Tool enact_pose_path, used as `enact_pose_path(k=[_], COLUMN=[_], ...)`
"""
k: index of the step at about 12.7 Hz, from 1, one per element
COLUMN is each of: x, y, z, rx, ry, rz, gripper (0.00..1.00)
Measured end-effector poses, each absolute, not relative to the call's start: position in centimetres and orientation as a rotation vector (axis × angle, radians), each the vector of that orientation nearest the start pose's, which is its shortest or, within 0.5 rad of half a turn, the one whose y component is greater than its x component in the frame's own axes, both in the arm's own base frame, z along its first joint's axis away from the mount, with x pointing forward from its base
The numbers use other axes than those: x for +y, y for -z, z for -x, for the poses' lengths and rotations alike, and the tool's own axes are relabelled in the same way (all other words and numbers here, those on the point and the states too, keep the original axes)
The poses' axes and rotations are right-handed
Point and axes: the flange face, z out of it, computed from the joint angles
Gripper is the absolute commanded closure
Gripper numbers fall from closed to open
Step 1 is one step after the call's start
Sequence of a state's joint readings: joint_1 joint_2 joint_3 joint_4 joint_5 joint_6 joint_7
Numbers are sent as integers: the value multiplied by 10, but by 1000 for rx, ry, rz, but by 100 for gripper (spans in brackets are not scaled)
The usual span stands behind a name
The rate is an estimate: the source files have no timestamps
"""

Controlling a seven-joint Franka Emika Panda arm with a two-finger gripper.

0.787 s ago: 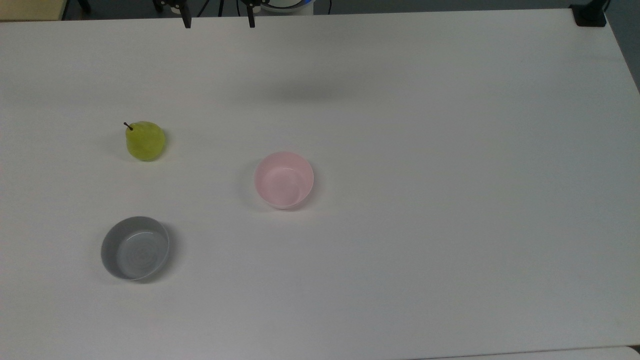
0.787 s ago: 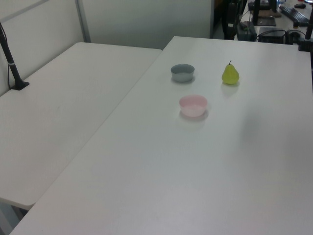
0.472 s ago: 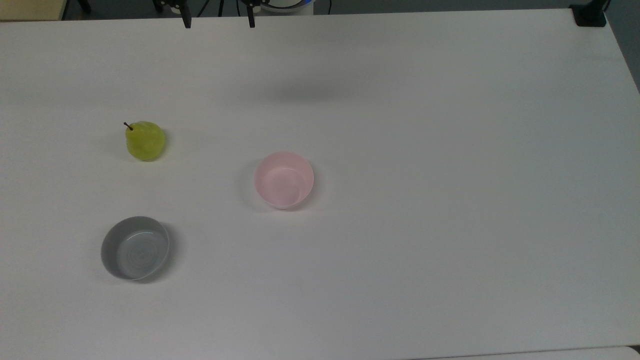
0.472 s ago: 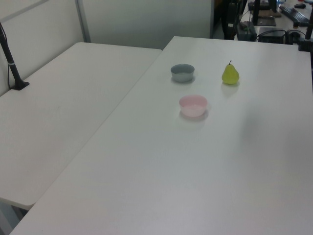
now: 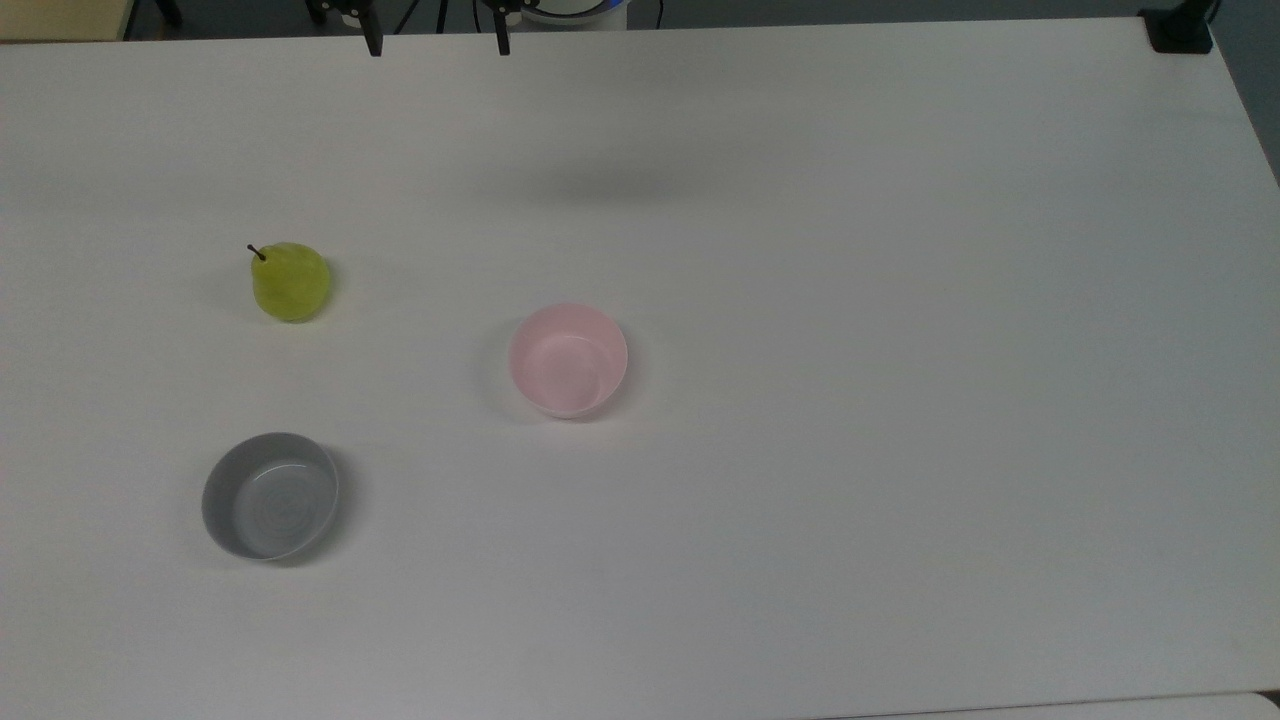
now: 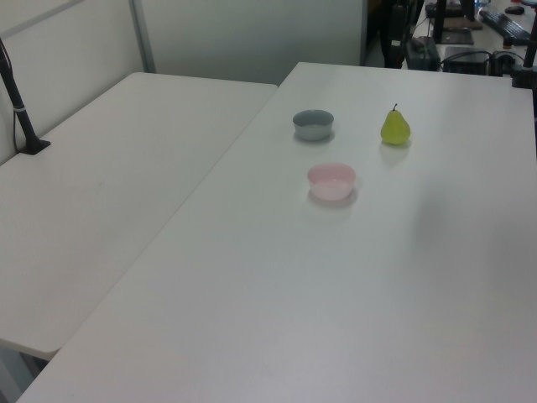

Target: Place the pear in the bowl

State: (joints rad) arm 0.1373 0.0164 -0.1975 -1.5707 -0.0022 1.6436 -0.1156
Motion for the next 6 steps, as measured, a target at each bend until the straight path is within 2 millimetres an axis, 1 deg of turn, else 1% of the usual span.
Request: enact_pose_path(k=[6], x=[-38], y=[-625], z=[-564], rx=[-76], ry=[97], rz=[3150], gripper=[0])
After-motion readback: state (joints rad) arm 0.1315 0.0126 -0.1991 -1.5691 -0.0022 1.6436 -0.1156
